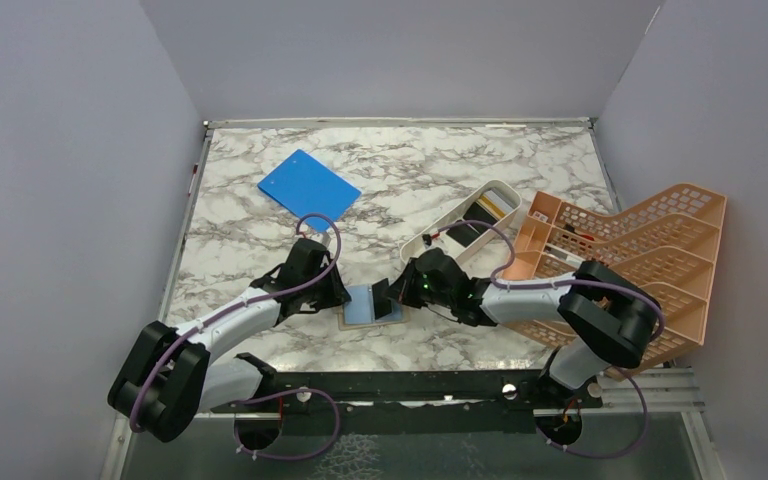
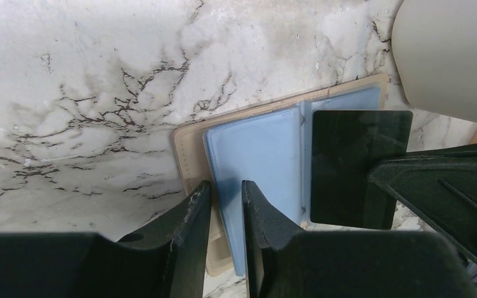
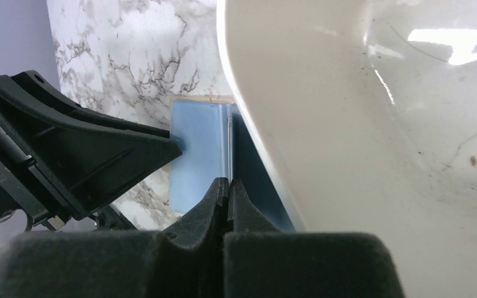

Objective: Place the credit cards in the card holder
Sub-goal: Move the card holder to the center of the board.

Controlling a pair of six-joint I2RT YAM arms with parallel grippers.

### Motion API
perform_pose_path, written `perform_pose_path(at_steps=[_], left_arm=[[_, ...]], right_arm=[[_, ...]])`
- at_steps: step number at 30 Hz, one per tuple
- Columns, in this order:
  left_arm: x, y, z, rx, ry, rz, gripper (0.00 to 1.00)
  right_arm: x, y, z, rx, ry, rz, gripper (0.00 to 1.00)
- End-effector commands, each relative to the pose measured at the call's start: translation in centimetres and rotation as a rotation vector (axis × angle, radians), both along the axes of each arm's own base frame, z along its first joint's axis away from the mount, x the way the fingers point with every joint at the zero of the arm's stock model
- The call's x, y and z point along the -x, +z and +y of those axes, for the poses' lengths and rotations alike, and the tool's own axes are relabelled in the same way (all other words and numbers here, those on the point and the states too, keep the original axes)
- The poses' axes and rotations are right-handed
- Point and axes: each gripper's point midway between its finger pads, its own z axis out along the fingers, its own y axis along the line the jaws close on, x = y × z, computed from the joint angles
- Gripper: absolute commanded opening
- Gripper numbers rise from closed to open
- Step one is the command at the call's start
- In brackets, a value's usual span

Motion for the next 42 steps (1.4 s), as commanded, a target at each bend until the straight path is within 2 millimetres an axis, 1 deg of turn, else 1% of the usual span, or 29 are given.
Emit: perform_pose_path(at_steps=[1,6,14,25,29,34,37,42], left_arm=[[0.0,0.4,-0.1,0.011,-0.005,-0.006,0.28],[0.2,0.1,-0.1,0.011,-0.008,-0.002,0.24],[0.2,-0.1,-0.1,0.012,-0.01,-0.001,0.23],[0.2,-0.2,-0.1,0.011,-0.009,-0.001,0.23],[0.2,-0.2,-0.1,0.013,-0.01,-0.001,0.23],[0.2,-0.1,-0.1,0.013,-0.008,-0.002,0.24],[0.2,-0.1,0.0,0.011,-0.005,-0.001,0.28],[0.1,0.1,0.0,0.012,0.0,-0.007,0.3]], right_arm=[[-0.2,-0.2,0.8,-0.023,0.017,-0.004,0.01],[0.0,-0.6,1.1,-0.031,0.033,0.002,0.01],[-0.2,-0.5,1.1,-0.031,0.035,-0.013,0.01],[0.2,-2.5,1.0,0.001,0.045,0.018,0.01],[0.3,-3.3,0.5,0.028,0.036,0.034,0.02],[0.3,-4.1,-0.7,0.071,0.011,0.029,0.02],[0.3,-4.5,-1.5,0.107,-0.004,0.024,0.01],[0.4,-4.5,-1.6,0.104,-0.002,0.022,0.01]])
